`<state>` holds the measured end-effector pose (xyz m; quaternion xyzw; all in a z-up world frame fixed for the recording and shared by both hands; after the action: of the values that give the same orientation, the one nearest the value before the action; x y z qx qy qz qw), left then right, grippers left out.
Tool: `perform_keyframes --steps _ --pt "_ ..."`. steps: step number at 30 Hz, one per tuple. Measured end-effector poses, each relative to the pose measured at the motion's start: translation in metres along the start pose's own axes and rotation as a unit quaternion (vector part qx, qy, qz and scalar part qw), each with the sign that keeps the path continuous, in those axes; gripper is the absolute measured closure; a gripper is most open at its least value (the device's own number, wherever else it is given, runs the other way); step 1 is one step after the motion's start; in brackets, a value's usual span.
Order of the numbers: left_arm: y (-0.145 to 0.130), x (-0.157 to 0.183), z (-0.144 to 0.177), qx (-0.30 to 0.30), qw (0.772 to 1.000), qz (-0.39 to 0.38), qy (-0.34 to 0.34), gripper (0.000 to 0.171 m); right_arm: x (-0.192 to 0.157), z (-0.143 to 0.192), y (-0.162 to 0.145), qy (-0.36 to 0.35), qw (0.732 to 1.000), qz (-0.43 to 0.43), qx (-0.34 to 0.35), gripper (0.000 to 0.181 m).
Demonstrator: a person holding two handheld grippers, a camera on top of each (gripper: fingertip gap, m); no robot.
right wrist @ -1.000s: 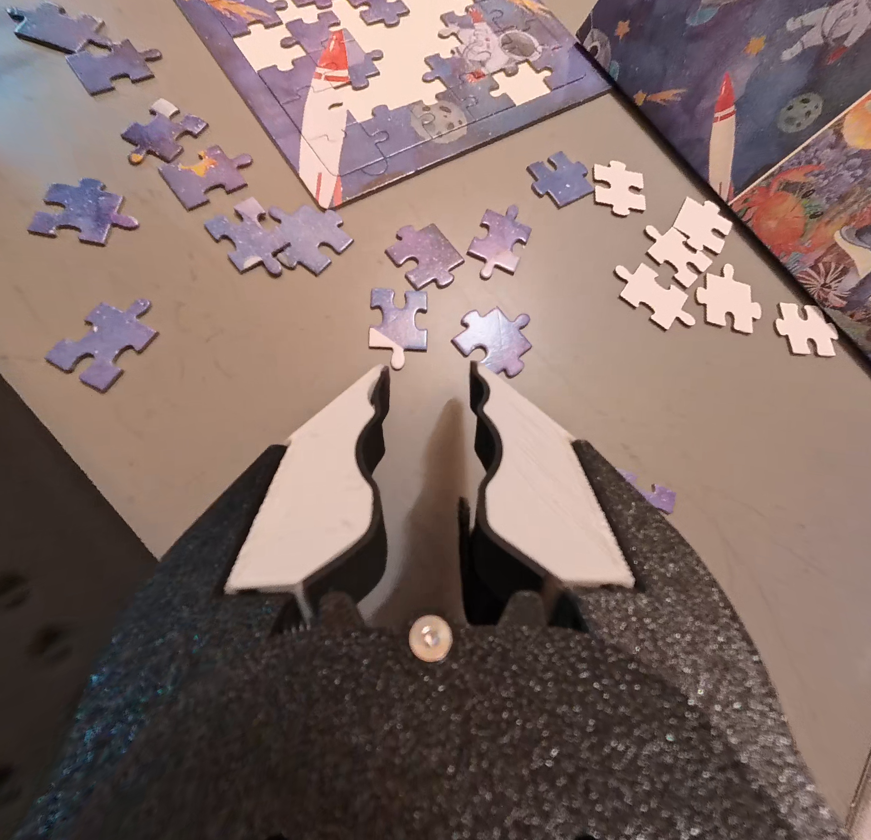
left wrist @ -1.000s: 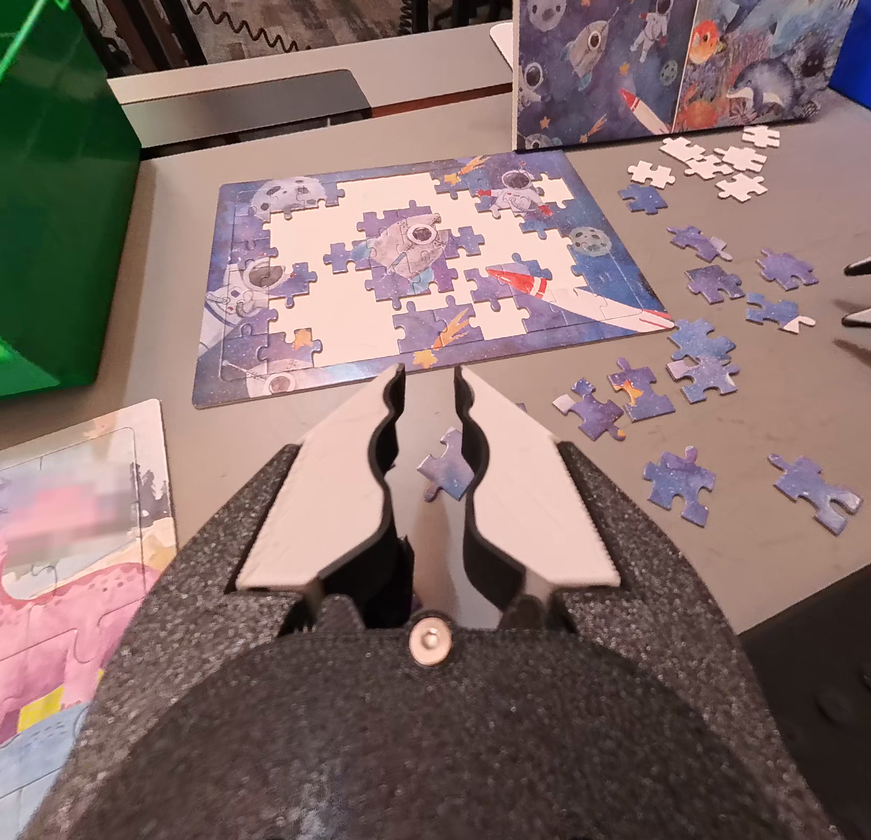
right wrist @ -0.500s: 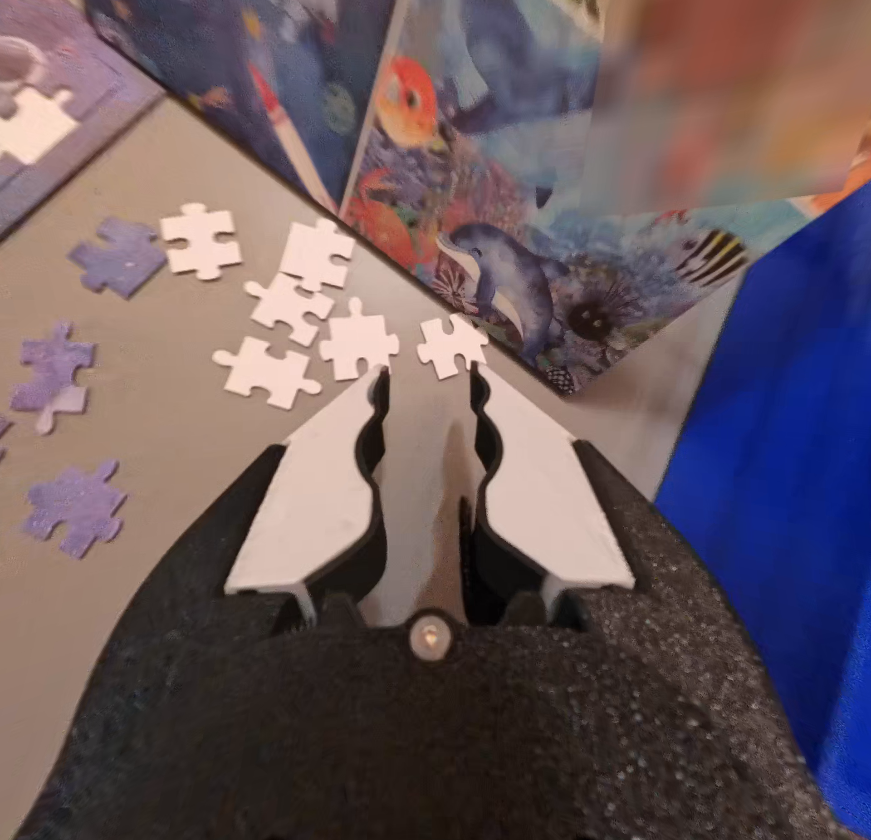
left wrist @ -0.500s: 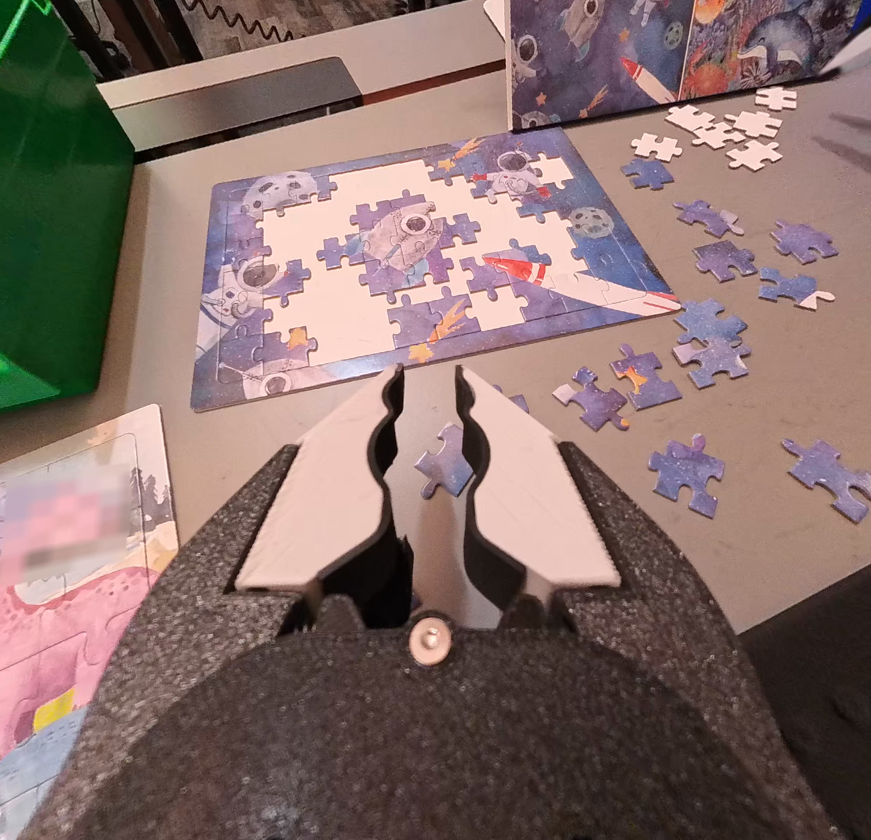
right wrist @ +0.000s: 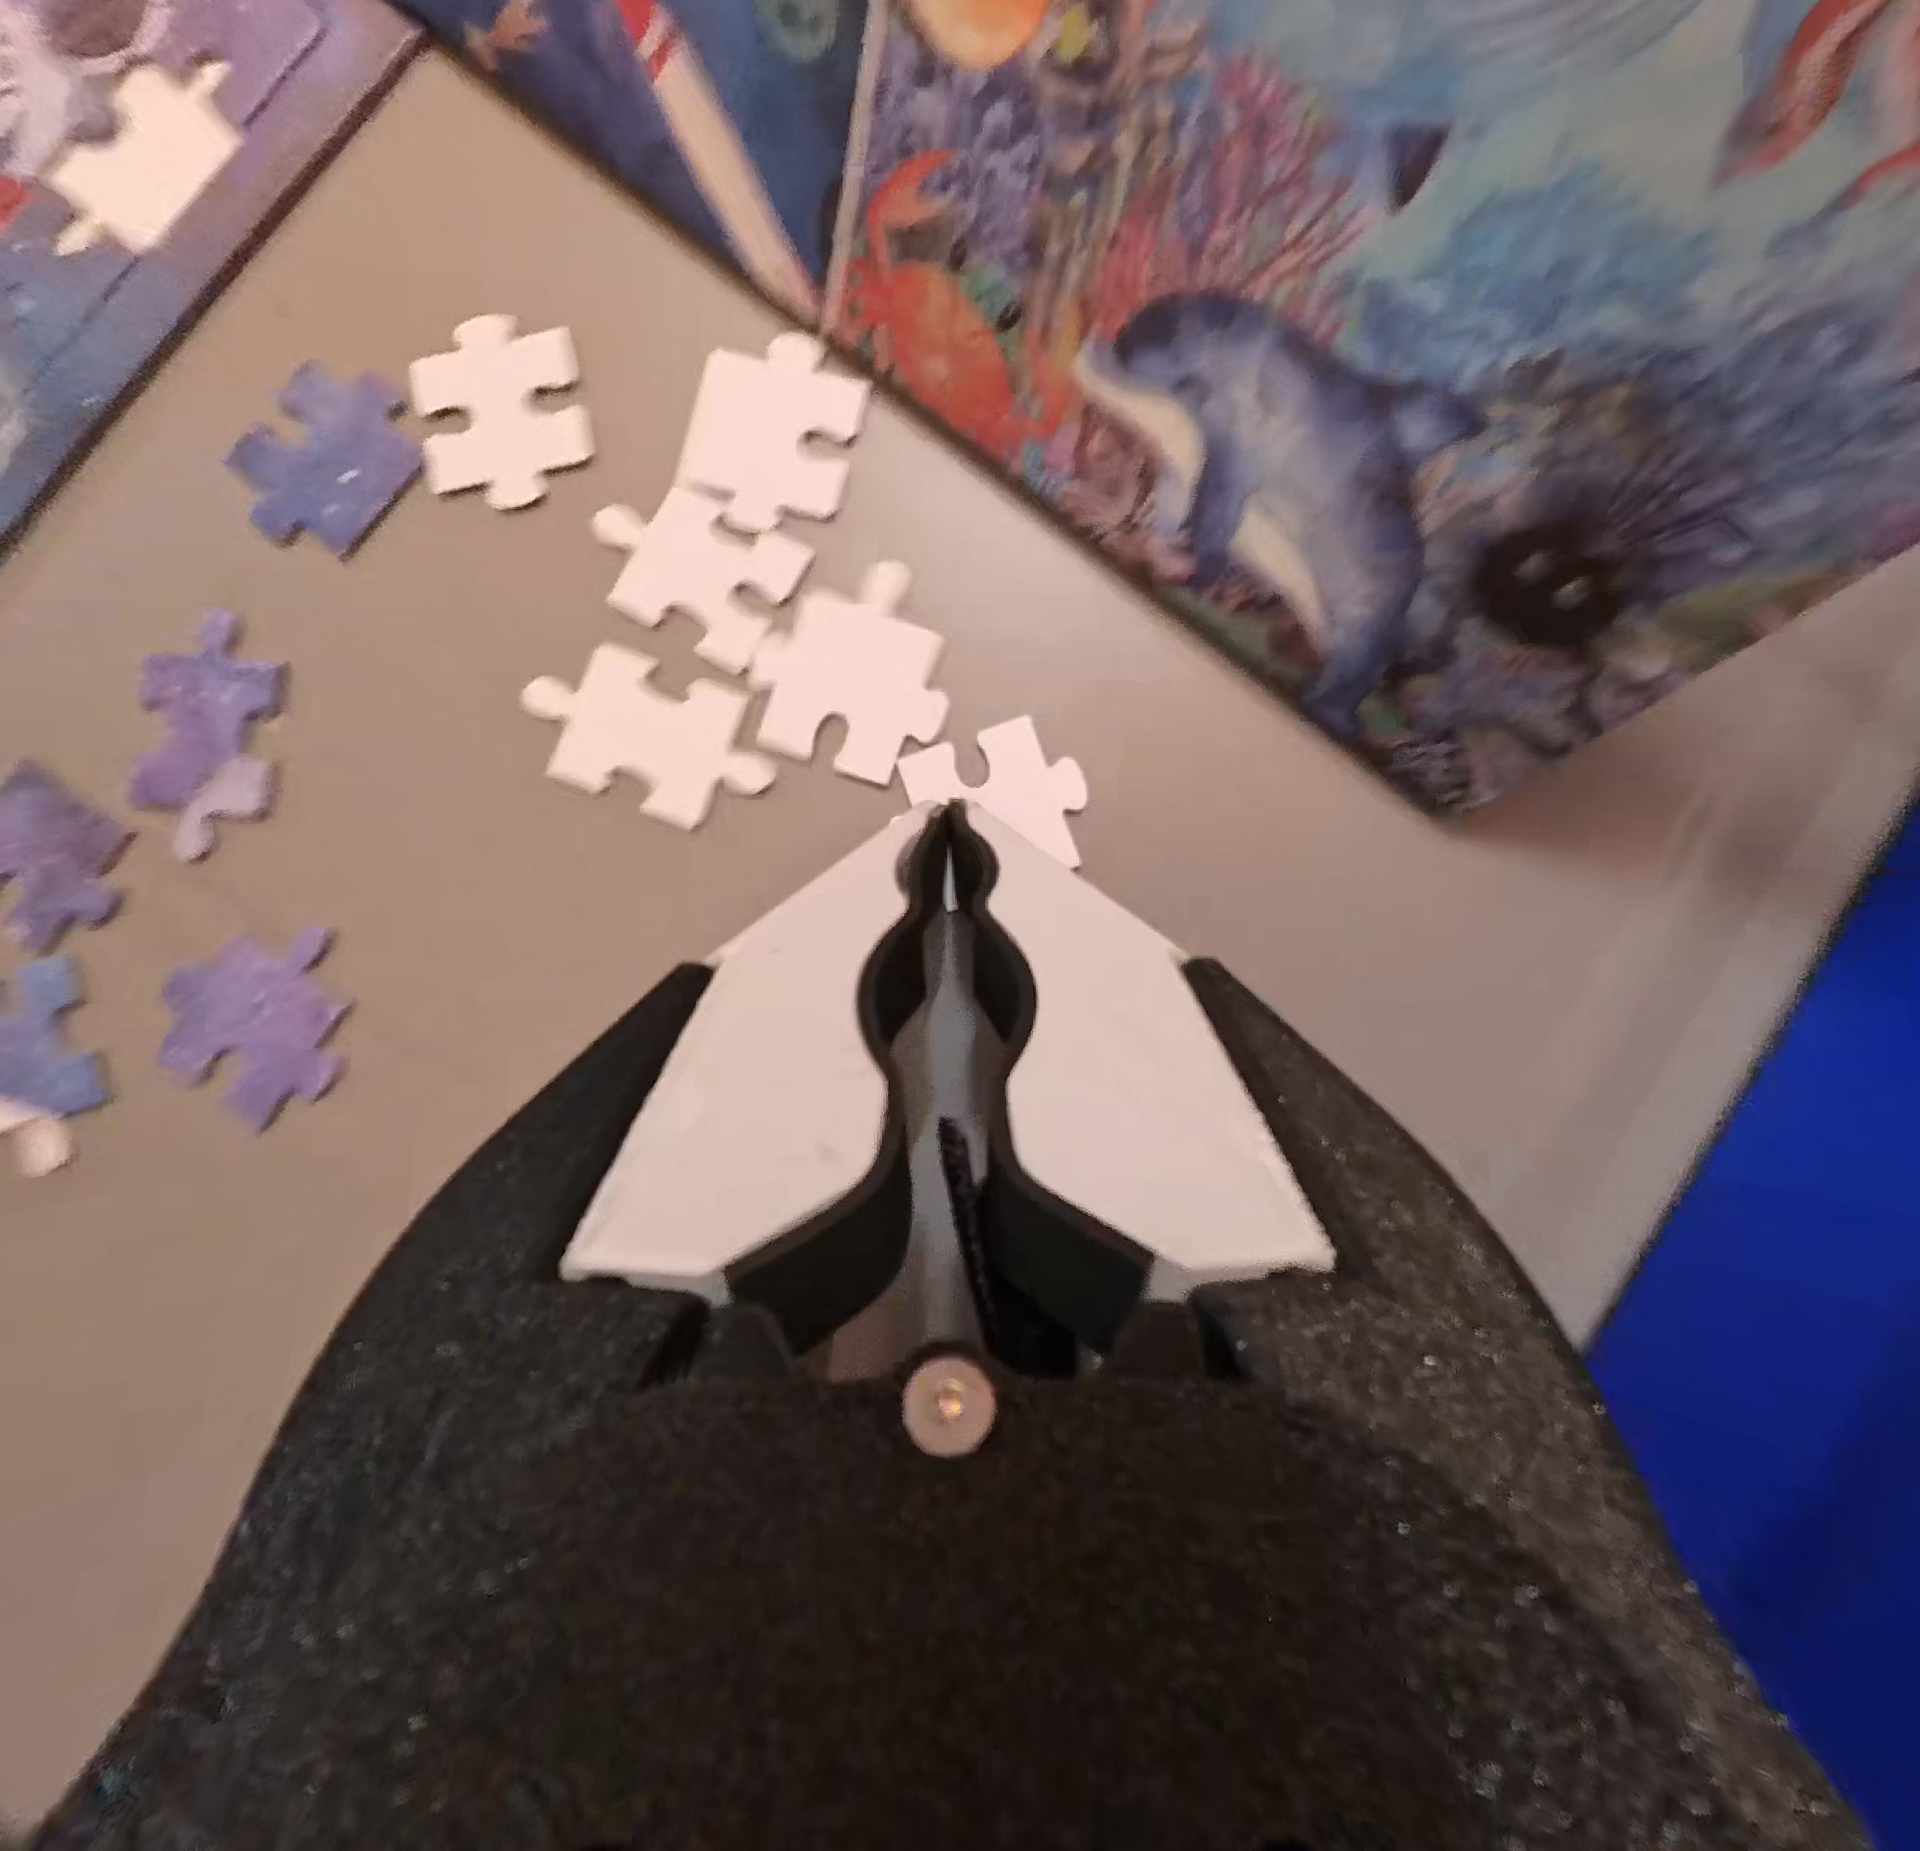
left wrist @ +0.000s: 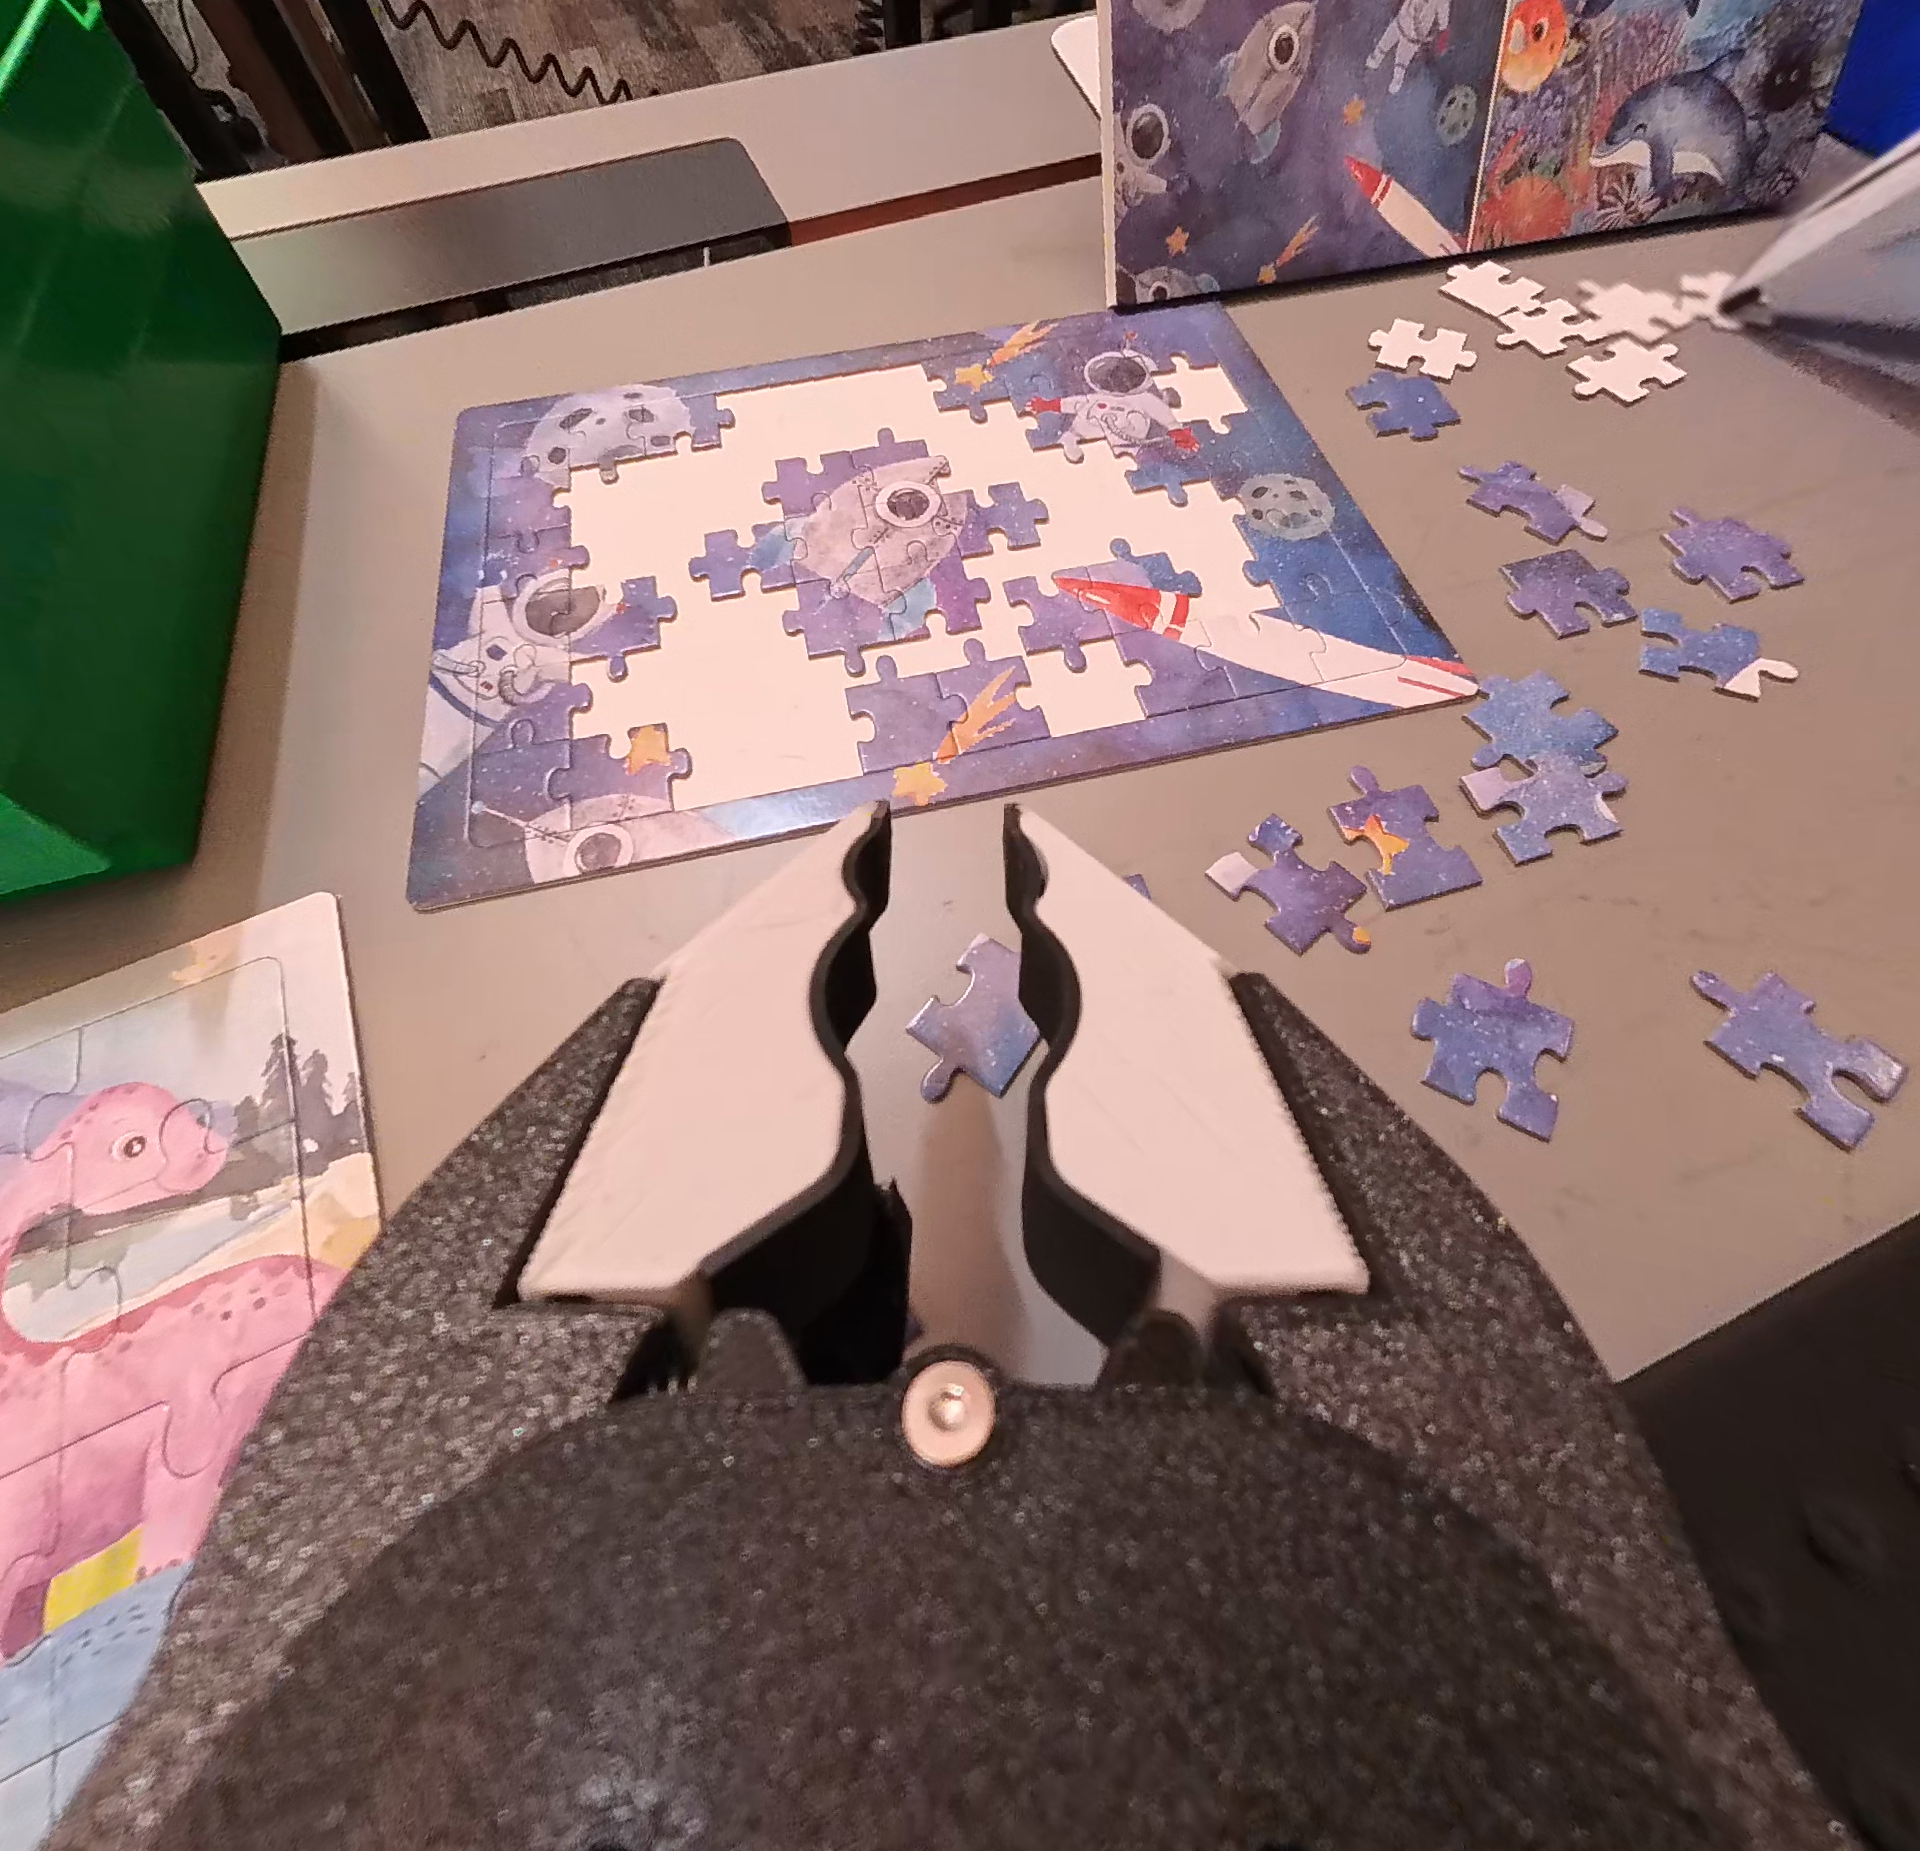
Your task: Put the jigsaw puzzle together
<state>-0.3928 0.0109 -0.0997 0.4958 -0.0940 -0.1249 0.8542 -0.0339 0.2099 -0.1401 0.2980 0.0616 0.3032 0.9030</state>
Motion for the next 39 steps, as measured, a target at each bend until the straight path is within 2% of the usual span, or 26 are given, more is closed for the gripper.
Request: perform_keyframes --steps 2,6,9,11,16,22,26,30,31,33,34,36,39 --pt "0.000 0.000 0.000 -0.002 1.000 0.002 0.000 0.150 -0.011 0.009 -0.005 0.039 0.999 -0.010 -0.011 0.180" --pt "-0.002 -0.001 -0.002 -0.010 1.000 0.004 -0.001 0.150 -0.020 0.019 0.039 0.031 0.995 0.026 0.089 0.162" --pt "-0.002 0.000 -0.003 -0.011 1.000 0.001 0.000 0.150 -0.038 -0.010 0.056 0.035 0.994 0.073 0.077 0.138" --pt "-0.002 0.000 -0.002 -0.011 1.000 0.000 0.001 0.150 -0.040 -0.027 0.059 0.027 0.998 0.047 0.045 0.130" --pt "-0.002 -0.001 -0.002 -0.010 1.000 0.002 -0.001 0.150 -0.036 -0.039 0.061 -0.024 0.999 -0.018 0.023 0.137" --pt "-0.003 0.000 -0.003 -0.013 1.000 0.002 -0.004 0.150 -0.040 -0.041 0.059 -0.052 0.998 -0.040 0.020 0.142" --pt "-0.002 -0.001 -0.003 -0.009 1.000 0.005 -0.004 0.150 -0.044 -0.037 0.054 -0.027 0.999 -0.026 0.022 0.159" --pt "-0.002 -0.001 -0.003 -0.009 1.000 0.006 -0.004 0.150 -0.041 -0.031 0.048 0.031 0.999 -0.034 0.023 0.160" --pt "-0.002 -0.001 -0.003 -0.010 1.000 0.006 -0.004 0.150 -0.043 -0.026 0.049 0.065 0.996 -0.050 0.034 0.160" --pt "-0.002 -0.001 -0.003 -0.011 1.000 0.005 -0.004 0.150 -0.059 -0.006 0.058 0.193 0.973 -0.096 0.081 0.160" --pt "-0.001 0.000 -0.002 -0.009 1.000 0.005 -0.005 0.150 -0.068 0.008 0.064 0.263 0.951 -0.123 0.108 0.160" --pt "0.001 0.000 0.000 0.006 1.000 0.007 -0.009 0.150 -0.089 0.042 0.077 0.425 0.876 -0.169 0.153 0.160" --pt "0.016 0.010 0.012 0.078 0.994 0.027 -0.065 0.150 -0.119 0.089 0.086 0.624 0.735 -0.198 0.176 0.161"
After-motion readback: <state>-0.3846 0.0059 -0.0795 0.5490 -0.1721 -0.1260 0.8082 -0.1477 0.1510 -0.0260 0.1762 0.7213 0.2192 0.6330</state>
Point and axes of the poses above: each gripper's, where its closed fingertips meet, z back along the fingers, y out of its top, x = y × z across the jaws, the point moved 4 cm from there along z, back along the fingers, and after that the axes turned 7 degrees about -y, right-handed, at the moved point
